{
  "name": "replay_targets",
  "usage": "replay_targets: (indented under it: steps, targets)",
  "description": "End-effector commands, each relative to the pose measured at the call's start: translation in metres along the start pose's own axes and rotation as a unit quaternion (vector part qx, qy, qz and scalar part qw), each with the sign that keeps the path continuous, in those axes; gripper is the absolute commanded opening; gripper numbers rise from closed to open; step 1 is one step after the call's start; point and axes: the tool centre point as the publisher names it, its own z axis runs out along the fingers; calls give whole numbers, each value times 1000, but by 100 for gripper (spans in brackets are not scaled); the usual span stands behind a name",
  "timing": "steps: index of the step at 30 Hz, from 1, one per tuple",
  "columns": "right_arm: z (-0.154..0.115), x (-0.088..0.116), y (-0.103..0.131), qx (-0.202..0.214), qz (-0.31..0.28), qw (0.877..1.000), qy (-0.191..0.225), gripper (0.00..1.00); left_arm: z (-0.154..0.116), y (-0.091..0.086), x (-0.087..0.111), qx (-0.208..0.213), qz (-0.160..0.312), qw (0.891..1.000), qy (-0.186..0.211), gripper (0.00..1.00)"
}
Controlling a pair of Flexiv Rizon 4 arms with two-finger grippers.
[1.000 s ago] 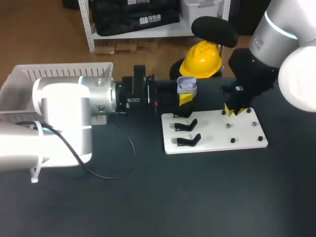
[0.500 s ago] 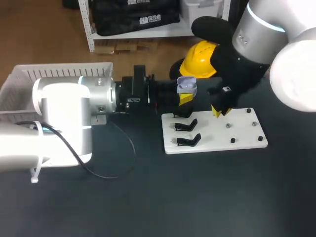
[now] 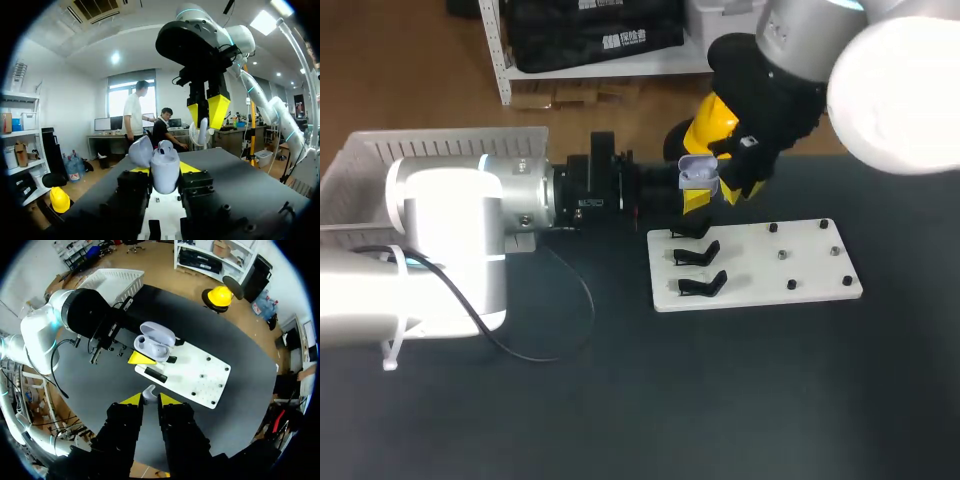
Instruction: Pick up each earbud case from the left stands, insert the matching earbuds, close the lid, and place the case in the box.
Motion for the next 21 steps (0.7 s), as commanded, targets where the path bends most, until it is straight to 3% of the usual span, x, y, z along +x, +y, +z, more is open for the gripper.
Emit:
replay_targets:
  steps: [1, 10, 21]
  targets:
    - [-4, -19, 3, 3, 7, 1000, 13, 0, 1, -2, 1, -5, 3, 1000, -3, 0]
    - [-5, -48, 13, 7, 9, 1000, 15, 0, 1, -2, 1, -5, 3, 1000, -3, 0]
    - [4, -57, 16, 10, 18, 1000, 14, 0, 1, -2, 1, -5, 3, 1000, -3, 0]
